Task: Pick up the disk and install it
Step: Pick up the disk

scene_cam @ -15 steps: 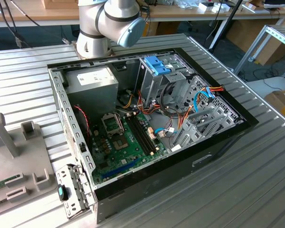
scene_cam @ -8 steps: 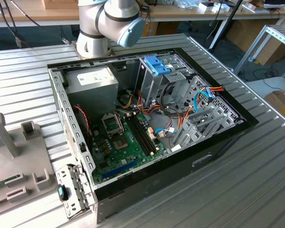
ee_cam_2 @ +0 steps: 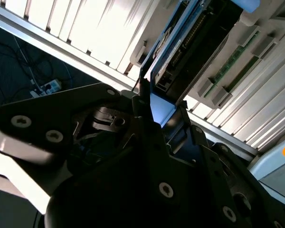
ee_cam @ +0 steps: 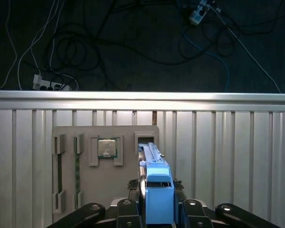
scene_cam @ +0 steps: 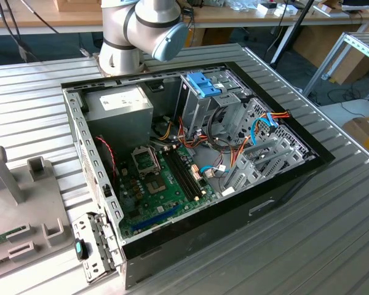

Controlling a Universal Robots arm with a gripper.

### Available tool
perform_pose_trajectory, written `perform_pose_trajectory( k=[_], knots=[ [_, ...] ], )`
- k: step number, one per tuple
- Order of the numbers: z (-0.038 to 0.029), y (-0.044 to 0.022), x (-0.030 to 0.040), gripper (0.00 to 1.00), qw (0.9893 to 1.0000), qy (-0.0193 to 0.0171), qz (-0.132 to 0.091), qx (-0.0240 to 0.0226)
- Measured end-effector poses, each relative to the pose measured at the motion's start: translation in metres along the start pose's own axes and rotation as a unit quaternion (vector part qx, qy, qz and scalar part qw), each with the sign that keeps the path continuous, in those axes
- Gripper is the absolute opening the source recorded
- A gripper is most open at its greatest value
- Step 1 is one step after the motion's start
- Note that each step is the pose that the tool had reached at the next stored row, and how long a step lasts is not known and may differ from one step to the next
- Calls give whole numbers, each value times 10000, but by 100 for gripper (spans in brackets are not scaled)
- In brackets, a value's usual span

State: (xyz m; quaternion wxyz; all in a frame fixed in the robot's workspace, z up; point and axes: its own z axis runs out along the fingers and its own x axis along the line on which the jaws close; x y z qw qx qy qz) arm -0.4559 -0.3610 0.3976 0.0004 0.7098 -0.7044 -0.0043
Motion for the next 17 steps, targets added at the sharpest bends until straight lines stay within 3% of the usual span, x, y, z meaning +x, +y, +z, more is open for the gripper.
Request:
perform_pose_trajectory(
  k=[9, 17],
  knots=[
    [-194, 1, -1, 36, 10000, 0, 0, 5],
    [-425, 3, -3, 36, 10000, 0, 0, 17]
  ],
)
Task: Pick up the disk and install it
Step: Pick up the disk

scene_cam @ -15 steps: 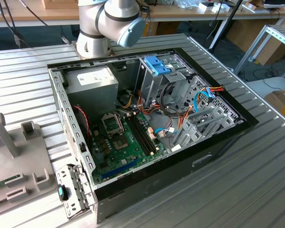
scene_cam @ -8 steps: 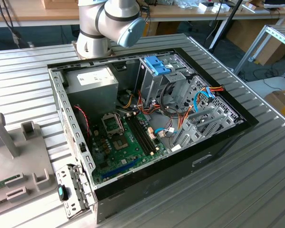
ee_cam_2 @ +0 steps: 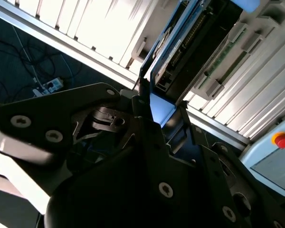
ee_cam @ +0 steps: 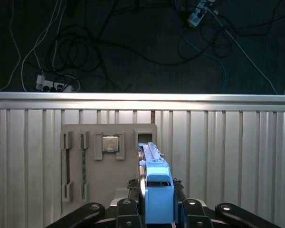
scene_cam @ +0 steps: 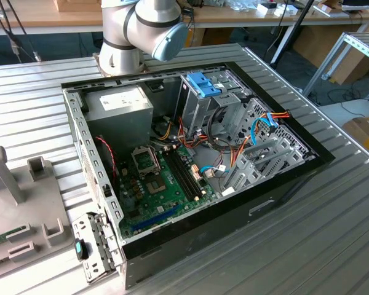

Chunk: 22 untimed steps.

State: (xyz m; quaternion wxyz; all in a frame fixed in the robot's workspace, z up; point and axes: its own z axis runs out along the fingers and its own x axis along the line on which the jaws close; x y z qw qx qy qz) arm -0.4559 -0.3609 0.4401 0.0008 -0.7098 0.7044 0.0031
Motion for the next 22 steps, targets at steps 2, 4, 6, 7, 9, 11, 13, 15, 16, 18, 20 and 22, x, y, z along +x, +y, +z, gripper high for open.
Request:
perform_pose_trajectory(
  k=[2, 4, 6, 7, 9, 11, 13, 15, 16, 18, 20, 22],
  knots=[
    [-83, 1, -1, 36, 10000, 0, 0, 7],
    [-177, 1, -1, 36, 10000, 0, 0, 15],
    [-262, 1, -3, 36, 10000, 0, 0, 22],
    [-323, 1, -3, 36, 10000, 0, 0, 31],
    [-389, 2, -4, 36, 10000, 0, 0, 37],
    [-467, 1, -4, 36, 10000, 1, 0, 46],
    [-526, 2, -4, 36, 10000, 0, 0, 54],
    [-529, 2, -4, 36, 10000, 0, 0, 55],
    [-530, 2, -4, 36, 10000, 1, 0, 55],
    [-531, 2, -4, 36, 10000, 0, 0, 55],
    [-534, 2, -4, 36, 10000, 0, 0, 55],
    [-550, 2, -4, 36, 10000, 0, 0, 55]
  ],
)
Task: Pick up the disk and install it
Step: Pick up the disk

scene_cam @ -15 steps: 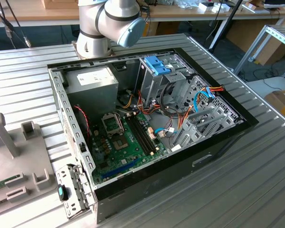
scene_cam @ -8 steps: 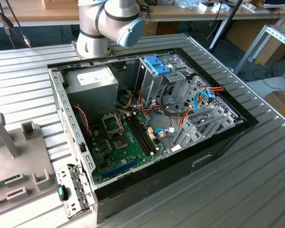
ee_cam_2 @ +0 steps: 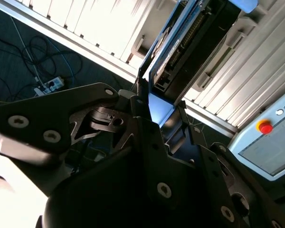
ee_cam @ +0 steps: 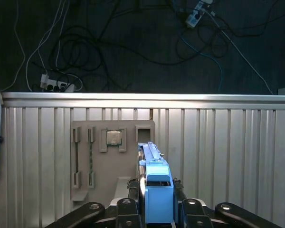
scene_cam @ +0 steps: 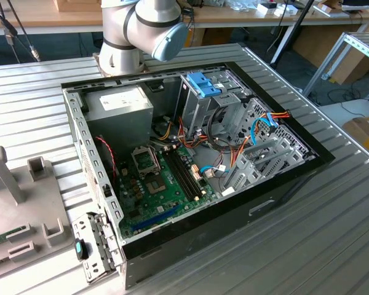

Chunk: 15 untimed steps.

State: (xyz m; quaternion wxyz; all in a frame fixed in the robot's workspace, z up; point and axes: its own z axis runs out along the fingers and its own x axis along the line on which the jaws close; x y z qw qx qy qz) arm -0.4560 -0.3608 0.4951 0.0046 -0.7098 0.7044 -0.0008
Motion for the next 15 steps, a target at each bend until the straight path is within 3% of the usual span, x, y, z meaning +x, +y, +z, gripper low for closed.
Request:
perform_pose_trajectory(
  k=[4, 15],
  knots=[
    [-50, 0, 0, 36, 10000, 0, 0, 0],
    [-53, -12, 0, 36, 10000, 0, 0, 0]
  ],
)
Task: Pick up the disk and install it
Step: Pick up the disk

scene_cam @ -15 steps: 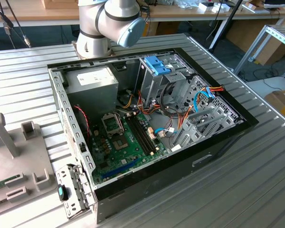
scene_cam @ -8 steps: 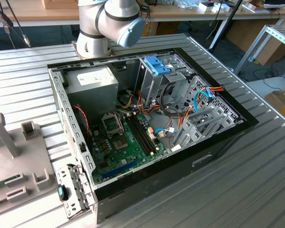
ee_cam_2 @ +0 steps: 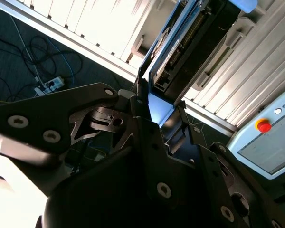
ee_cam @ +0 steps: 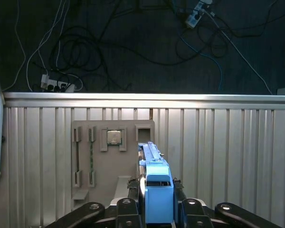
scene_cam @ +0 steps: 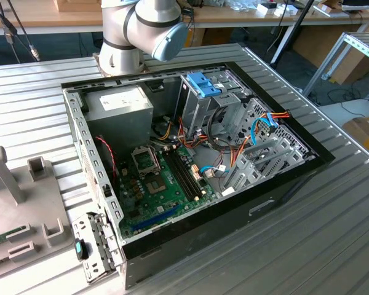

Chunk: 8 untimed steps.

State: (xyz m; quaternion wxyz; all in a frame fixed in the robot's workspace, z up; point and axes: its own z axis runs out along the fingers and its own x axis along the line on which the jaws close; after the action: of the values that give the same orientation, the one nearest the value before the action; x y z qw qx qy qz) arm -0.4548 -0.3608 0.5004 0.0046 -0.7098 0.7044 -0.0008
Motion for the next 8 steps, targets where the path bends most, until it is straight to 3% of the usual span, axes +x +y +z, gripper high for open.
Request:
perform_pose_trajectory(
  k=[4, 8],
  knots=[
    [0, -30, -1, 36, 10000, 0, 0, 0],
    [1, -140, -27, 36, 10000, 0, 0, 0]
  ],
)
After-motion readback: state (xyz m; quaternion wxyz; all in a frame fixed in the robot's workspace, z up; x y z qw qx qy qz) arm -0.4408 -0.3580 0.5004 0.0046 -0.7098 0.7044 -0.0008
